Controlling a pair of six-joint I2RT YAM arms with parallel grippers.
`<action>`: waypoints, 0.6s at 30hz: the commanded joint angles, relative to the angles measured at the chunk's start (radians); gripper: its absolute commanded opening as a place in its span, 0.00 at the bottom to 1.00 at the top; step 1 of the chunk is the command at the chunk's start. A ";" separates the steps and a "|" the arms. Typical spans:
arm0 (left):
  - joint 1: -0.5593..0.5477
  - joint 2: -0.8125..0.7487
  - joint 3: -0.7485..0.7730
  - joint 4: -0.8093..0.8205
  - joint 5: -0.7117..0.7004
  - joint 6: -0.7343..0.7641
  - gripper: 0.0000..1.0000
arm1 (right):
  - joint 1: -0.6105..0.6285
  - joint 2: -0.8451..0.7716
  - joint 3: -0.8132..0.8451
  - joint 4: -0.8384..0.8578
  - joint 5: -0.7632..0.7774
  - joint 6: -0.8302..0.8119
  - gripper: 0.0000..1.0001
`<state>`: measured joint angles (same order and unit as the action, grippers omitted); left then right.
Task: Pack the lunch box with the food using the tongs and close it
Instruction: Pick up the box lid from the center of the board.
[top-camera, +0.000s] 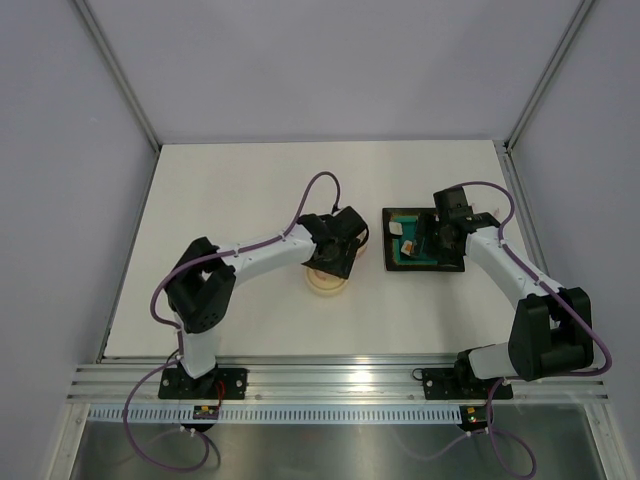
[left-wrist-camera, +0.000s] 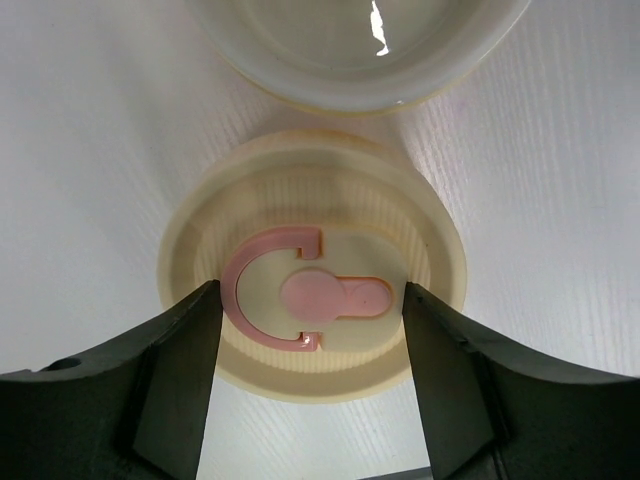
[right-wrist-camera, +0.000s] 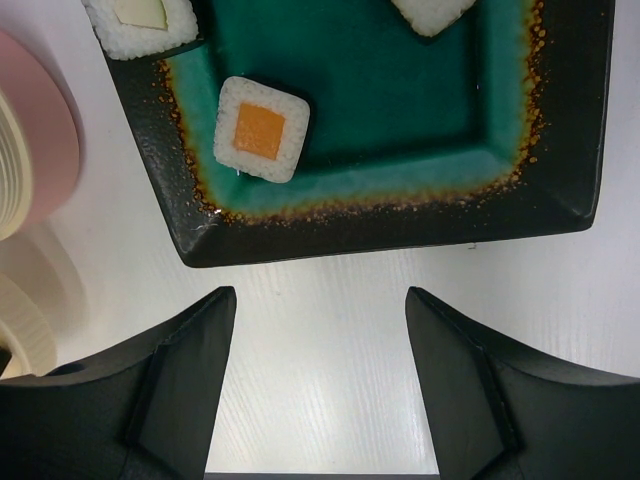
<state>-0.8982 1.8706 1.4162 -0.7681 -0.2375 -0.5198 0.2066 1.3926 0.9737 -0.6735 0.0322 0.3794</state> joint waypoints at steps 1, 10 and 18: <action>-0.002 -0.059 0.078 -0.029 -0.046 0.059 0.29 | -0.001 -0.018 0.026 0.020 0.008 -0.004 0.76; 0.045 0.019 0.317 -0.091 -0.033 0.145 0.26 | -0.001 -0.084 0.020 0.011 0.074 0.018 0.77; 0.094 0.185 0.596 -0.161 0.015 0.196 0.26 | 0.001 -0.138 0.019 -0.029 0.106 0.023 0.77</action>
<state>-0.8185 1.9945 1.9144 -0.8886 -0.2424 -0.3702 0.2066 1.2957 0.9741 -0.6819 0.0967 0.3927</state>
